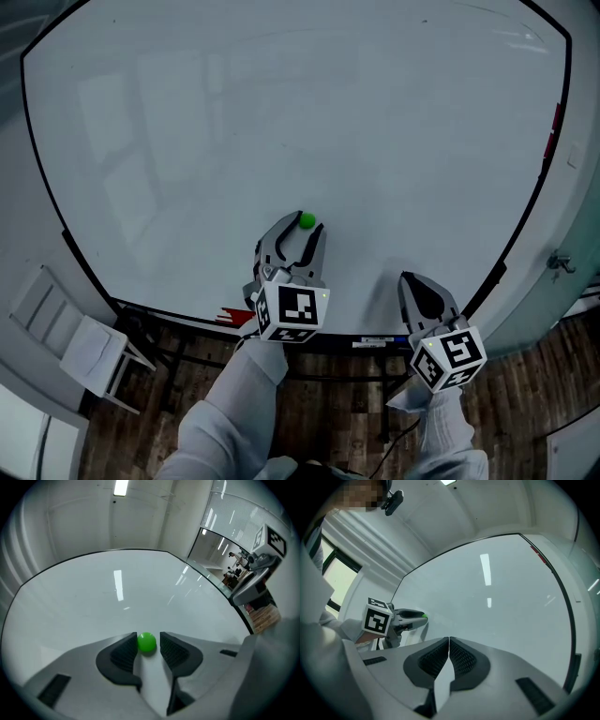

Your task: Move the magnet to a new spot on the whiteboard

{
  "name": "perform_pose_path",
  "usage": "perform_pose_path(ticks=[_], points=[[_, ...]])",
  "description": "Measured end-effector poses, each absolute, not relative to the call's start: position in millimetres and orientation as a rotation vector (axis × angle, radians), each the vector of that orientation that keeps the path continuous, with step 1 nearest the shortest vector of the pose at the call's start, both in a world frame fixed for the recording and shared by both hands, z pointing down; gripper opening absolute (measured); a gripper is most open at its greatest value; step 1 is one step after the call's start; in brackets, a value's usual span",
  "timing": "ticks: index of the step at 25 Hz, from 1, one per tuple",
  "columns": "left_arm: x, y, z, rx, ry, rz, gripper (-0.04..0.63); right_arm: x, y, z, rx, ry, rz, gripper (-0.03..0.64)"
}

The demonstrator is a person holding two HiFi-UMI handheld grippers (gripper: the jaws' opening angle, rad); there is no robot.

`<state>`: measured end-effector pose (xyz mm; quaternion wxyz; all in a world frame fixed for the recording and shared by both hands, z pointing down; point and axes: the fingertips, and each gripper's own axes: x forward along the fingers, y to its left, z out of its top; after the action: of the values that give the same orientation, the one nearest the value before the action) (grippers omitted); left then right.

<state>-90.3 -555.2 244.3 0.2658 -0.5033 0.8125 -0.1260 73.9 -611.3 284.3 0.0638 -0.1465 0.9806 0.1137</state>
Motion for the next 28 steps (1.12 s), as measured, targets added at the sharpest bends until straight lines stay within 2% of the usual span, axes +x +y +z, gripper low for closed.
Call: perform_pose_path(ticks=[4,20,28], points=[[-93,-554,244,-1.341,2.2,-0.339,0.118,77,-615,292,-0.449,2.965,0.312,0.028],[-83,-543,249,-1.383,2.207,-0.367,0.12,79,-610,294,-0.405,2.973,0.31,0.028],[-72,-513,290,-1.428,2.258,-0.378,0.12,81,-598,315,-0.366,2.997,0.294,0.028]])
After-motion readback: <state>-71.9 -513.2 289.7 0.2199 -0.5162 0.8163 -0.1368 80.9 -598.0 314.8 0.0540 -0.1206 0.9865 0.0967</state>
